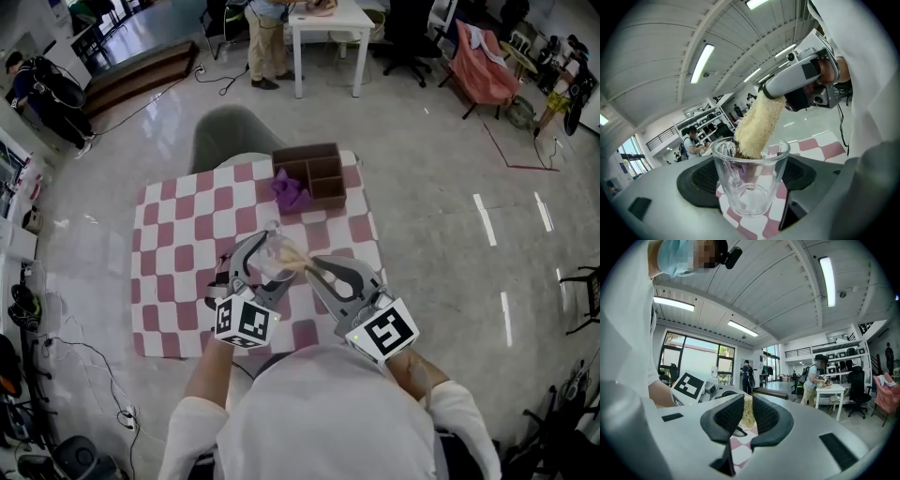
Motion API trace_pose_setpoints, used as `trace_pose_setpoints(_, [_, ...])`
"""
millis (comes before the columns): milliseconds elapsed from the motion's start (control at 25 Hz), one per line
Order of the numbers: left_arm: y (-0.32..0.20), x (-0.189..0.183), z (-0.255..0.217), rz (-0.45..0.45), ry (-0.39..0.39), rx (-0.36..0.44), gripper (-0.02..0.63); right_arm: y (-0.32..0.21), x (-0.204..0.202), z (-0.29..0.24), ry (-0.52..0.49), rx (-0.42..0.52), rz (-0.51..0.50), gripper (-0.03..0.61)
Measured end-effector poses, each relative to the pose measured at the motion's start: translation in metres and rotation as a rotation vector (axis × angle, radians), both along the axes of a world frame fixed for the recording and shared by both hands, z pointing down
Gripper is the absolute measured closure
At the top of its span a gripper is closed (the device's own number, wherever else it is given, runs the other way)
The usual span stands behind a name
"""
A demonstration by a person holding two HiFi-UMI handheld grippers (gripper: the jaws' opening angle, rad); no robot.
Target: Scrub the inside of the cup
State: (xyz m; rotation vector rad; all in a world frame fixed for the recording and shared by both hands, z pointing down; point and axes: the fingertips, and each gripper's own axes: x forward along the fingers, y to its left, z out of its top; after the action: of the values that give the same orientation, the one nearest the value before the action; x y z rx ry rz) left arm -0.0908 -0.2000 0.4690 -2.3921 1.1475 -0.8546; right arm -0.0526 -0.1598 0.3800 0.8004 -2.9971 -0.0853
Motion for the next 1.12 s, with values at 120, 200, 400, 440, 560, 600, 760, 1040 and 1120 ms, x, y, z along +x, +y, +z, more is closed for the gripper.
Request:
trace_pose_setpoints(120, [0.004,0.004,-0.001,0.01,-0.025,0.006,0.236,0.0,-0.008,0.001,0.024,0.015,-0.025,0.508])
trace_pose_setpoints(200, [0.005,0.005,0.0,0.01,-0.034,0.005,0.236,-0.002,-0.011,0.005,0.052,0.015,-0.031,0.508])
trace_pose_setpoints(400, [0.008,0.004,0.002,0.002,-0.068,0.008,0.236,-0.003,-0.013,0.019,0.139,-0.038,-0.046,0.508])
trace_pose_setpoints(440, [0.009,0.004,0.002,0.001,-0.076,0.011,0.236,-0.001,-0.014,0.022,0.151,-0.05,-0.052,0.508])
trace_pose_setpoints(560, [0.01,0.005,0.003,0.001,-0.096,0.016,0.237,0.005,-0.019,0.026,0.167,-0.067,-0.08,0.508])
trace_pose_setpoints(600, [0.01,0.006,0.004,0.003,-0.098,0.016,0.236,0.007,-0.021,0.026,0.171,-0.071,-0.089,0.508])
trace_pose_setpoints(760, [0.014,0.013,0.009,0.023,-0.107,0.011,0.236,0.01,-0.025,0.028,0.161,-0.091,-0.107,0.508])
trace_pose_setpoints(1040, [0.023,0.022,0.016,0.042,-0.109,0.003,0.236,-0.005,-0.018,0.021,0.176,-0.044,-0.034,0.508])
trace_pose_setpoints(1120, [0.023,0.021,0.015,0.039,-0.112,0.006,0.236,-0.003,-0.017,0.026,0.205,-0.038,-0.03,0.508])
